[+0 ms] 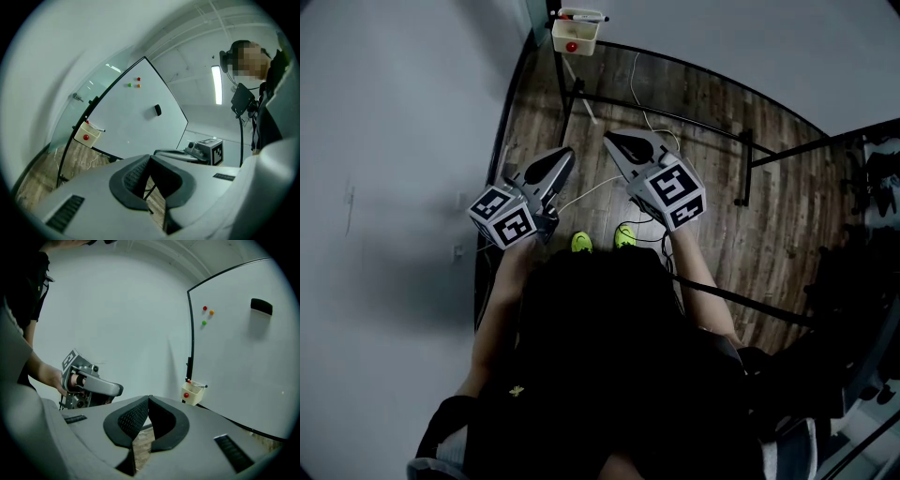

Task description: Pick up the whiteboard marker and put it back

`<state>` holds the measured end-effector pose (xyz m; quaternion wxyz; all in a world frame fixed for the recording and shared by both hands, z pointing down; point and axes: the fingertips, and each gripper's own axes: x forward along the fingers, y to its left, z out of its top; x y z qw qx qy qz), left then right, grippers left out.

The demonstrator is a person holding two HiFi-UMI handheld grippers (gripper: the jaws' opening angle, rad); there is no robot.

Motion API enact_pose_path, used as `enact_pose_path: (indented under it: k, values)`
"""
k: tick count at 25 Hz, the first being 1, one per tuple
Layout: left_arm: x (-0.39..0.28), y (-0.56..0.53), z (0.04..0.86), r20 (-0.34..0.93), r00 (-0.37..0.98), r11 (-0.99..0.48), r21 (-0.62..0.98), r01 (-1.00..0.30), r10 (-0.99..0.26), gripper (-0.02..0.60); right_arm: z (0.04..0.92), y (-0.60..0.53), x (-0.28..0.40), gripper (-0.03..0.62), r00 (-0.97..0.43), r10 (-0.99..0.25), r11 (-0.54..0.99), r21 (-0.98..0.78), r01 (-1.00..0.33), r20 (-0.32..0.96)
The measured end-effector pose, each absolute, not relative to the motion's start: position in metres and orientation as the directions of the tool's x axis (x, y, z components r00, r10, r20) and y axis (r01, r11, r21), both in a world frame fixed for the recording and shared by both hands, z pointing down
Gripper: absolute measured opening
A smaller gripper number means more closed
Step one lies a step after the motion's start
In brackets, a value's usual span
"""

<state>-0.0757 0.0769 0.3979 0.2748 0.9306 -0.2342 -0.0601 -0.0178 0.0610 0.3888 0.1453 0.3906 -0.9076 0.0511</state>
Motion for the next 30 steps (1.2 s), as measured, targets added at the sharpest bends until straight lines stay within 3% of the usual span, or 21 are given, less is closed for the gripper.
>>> enact_pose_path:
  k: [30]
  values:
    - [-0.067,0.088,0.392,-0.005,0.899,-0.772,0.514,-0.373,-0.438,0.014,0.372,0.073,-0.017,0.012,-0.646,-0.71,0.683,0.051,-0.729,0.28]
